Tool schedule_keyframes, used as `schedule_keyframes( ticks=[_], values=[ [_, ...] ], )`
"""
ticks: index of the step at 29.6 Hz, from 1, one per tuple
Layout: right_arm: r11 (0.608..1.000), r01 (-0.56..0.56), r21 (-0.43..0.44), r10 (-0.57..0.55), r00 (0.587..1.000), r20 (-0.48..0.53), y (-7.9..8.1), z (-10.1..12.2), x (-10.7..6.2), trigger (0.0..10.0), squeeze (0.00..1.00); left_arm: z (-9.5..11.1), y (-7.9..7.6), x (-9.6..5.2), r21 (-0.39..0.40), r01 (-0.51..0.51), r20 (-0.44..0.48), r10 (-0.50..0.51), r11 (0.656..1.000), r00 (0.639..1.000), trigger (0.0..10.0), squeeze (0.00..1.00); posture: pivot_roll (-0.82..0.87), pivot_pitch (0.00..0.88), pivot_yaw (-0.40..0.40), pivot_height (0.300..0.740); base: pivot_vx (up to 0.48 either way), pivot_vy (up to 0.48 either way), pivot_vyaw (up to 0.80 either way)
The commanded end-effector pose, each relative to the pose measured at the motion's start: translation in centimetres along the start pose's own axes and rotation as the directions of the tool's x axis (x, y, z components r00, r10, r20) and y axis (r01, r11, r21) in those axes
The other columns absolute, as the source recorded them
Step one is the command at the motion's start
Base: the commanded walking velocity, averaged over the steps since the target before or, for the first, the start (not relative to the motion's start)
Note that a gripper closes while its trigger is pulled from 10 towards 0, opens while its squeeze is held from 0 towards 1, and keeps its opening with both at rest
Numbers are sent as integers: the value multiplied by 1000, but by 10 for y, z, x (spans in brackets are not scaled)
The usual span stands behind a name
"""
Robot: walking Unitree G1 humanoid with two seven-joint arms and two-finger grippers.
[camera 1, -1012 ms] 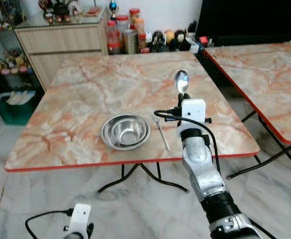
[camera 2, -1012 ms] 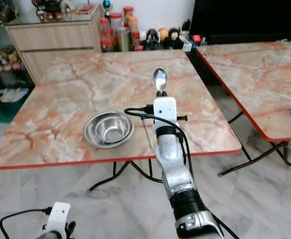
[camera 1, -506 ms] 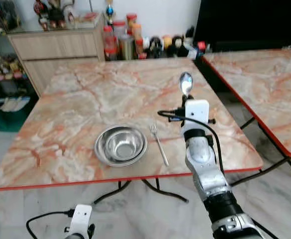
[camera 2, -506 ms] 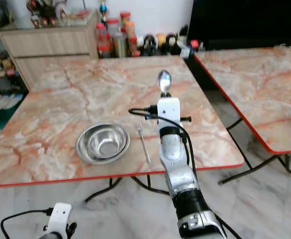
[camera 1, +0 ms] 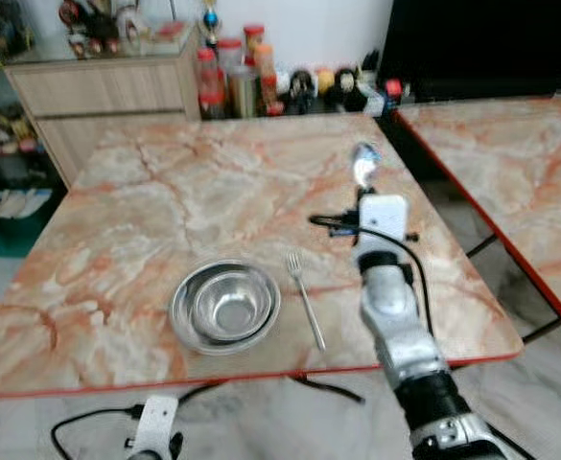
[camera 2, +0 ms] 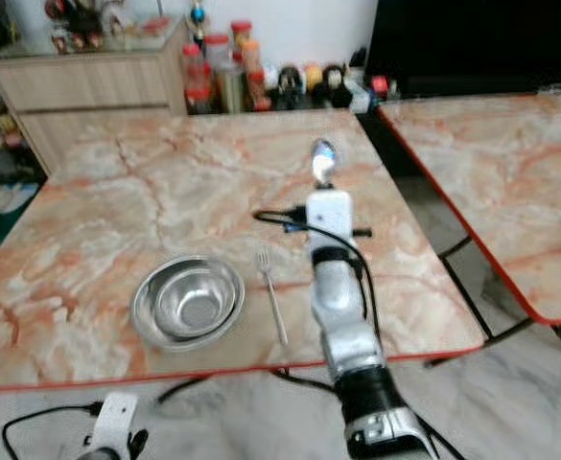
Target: Setting the table
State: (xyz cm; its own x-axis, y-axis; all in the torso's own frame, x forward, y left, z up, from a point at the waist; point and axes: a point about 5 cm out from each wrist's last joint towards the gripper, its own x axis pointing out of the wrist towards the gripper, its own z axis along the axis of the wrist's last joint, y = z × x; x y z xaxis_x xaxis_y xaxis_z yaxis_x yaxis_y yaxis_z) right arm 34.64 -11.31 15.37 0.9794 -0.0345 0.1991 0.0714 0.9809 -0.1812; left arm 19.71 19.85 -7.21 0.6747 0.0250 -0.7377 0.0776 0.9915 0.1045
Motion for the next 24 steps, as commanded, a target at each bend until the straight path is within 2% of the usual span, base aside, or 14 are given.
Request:
schedule_keyframes(
  ticks=[1, 5, 14, 16, 24],
  values=[
    [1000, 30, -7, -30, 1000, 1, -9, 1, 2, 10000, 0, -3, -6, 0, -2, 16, -17, -16, 1000, 1000, 10000, 0, -23, 0, 19, 736, 240, 0, 0],
    [1000, 26, -5, -26, 1000, -2, -9, 1, 1, 10000, 0, -4, -6, 0, -3, 16, -16, -16, 1000, 1000, 10000, 0, -24, 0, 18, 736, 252, 0, 0],
    [1000, -4, -14, 3, 997, -75, -7, -9, -2, 10000, 0, -5, -7, -1, -3, 15, -16, -15, 1000, 1000, 10000, 0, -24, 0, 15, 736, 0, 0, 0],
    [999, 24, 38, -18, 989, -148, -9, -18, -2, 10000, 0, -5, -7, -1, -6, 17, -18, -17, 1000, 1000, 10000, 0, -24, 0, 14, 736, 0, 0, 0],
    [997, -50, 53, 64, 946, -316, -8, -38, 1, 10000, 0, -6, -9, -1, -10, 22, -22, -23, 1000, 1000, 10000, 0, -27, 0, 13, 736, 0, 0, 0]
  ],
)
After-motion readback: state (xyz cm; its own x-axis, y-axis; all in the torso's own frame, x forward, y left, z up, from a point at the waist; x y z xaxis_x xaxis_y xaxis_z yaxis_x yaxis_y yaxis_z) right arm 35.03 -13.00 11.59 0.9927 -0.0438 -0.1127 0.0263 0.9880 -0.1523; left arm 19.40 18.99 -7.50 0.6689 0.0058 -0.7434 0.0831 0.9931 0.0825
